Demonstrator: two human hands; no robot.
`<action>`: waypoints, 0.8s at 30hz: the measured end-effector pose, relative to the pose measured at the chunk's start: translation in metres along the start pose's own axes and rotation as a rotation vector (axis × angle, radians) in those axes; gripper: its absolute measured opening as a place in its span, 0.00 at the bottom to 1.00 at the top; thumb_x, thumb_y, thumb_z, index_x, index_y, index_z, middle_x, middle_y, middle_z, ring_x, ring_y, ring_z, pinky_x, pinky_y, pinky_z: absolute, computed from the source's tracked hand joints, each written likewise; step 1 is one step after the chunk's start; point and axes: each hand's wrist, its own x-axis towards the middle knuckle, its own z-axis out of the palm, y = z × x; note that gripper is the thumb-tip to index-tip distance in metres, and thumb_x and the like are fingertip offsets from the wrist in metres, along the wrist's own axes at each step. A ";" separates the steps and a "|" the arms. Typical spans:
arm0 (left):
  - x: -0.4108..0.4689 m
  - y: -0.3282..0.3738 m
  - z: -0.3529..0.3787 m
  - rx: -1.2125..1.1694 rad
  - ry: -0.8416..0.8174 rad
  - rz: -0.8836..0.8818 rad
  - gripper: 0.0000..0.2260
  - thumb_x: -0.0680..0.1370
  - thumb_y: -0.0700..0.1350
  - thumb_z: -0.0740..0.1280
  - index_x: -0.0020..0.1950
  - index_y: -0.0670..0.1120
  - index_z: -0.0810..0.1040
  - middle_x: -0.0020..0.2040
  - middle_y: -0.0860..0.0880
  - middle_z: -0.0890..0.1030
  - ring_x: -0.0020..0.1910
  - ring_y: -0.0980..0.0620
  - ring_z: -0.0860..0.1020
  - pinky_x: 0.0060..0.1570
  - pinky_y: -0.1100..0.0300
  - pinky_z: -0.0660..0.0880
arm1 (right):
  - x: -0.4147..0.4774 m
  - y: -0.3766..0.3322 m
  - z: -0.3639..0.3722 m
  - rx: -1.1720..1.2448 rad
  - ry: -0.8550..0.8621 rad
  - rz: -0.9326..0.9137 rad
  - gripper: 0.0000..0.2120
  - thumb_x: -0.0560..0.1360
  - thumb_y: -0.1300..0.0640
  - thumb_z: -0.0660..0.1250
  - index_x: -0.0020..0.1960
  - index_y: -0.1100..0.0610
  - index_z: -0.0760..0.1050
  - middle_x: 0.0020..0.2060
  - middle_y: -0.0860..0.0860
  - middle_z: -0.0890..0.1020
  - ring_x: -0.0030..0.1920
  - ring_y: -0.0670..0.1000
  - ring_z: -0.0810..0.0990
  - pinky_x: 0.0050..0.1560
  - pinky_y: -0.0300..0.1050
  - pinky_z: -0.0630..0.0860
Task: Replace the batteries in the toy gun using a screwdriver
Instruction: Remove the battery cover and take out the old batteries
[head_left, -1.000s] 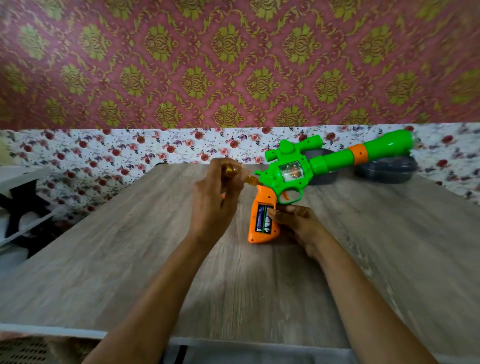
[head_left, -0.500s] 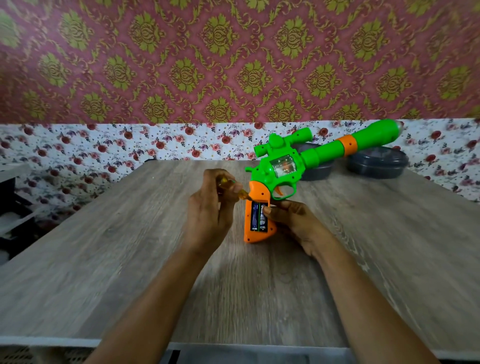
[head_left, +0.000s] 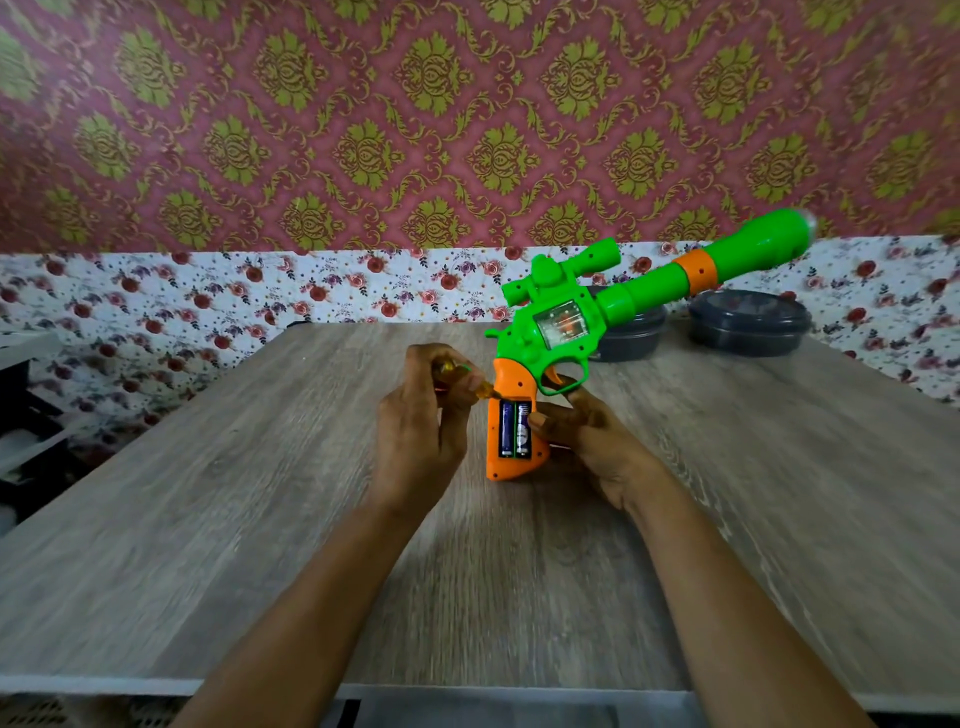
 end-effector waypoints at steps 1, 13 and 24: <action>0.000 0.000 0.000 -0.001 0.000 0.001 0.06 0.78 0.49 0.58 0.52 0.50 0.65 0.42 0.52 0.80 0.43 0.54 0.80 0.36 0.63 0.76 | -0.001 -0.001 0.001 0.014 -0.004 0.005 0.16 0.73 0.65 0.65 0.55 0.48 0.73 0.42 0.46 0.84 0.44 0.49 0.81 0.42 0.48 0.79; 0.001 0.005 0.000 -0.010 0.018 -0.010 0.06 0.78 0.50 0.58 0.52 0.50 0.65 0.43 0.57 0.78 0.41 0.54 0.81 0.35 0.52 0.79 | -0.002 -0.003 0.004 0.001 -0.046 0.027 0.17 0.75 0.65 0.63 0.62 0.53 0.71 0.49 0.50 0.81 0.49 0.55 0.80 0.48 0.57 0.78; 0.002 0.005 -0.001 0.039 -0.102 0.081 0.05 0.78 0.48 0.60 0.53 0.49 0.68 0.43 0.50 0.79 0.41 0.55 0.79 0.39 0.64 0.77 | 0.001 0.003 -0.003 0.020 -0.058 0.062 0.16 0.74 0.64 0.64 0.60 0.54 0.73 0.45 0.49 0.83 0.46 0.52 0.81 0.49 0.54 0.78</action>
